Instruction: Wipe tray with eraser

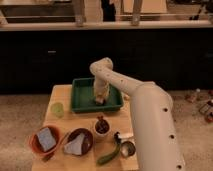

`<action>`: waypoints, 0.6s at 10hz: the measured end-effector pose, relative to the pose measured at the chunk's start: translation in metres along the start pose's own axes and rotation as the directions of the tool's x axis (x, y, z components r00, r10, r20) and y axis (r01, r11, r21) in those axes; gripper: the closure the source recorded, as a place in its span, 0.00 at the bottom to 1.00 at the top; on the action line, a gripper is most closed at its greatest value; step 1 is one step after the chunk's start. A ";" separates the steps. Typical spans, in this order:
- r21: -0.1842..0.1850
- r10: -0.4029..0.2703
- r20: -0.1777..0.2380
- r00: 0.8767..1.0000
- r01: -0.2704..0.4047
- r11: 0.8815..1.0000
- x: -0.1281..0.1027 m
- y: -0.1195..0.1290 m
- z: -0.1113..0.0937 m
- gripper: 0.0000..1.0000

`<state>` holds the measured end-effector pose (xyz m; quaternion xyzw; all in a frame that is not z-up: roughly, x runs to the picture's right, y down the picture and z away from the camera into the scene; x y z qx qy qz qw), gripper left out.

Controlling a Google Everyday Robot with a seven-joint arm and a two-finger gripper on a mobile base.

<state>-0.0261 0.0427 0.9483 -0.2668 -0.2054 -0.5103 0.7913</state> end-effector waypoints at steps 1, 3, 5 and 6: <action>-0.008 0.000 -0.007 1.000 0.000 1.000 0.002 -0.004 0.001 0.95; -0.022 -0.004 -0.020 1.000 0.004 1.000 0.006 -0.010 0.003 0.95; -0.026 -0.039 -0.009 0.999 0.039 0.999 -0.003 -0.027 0.009 0.95; -0.023 -0.066 0.005 0.998 0.066 0.998 -0.011 -0.032 0.012 0.95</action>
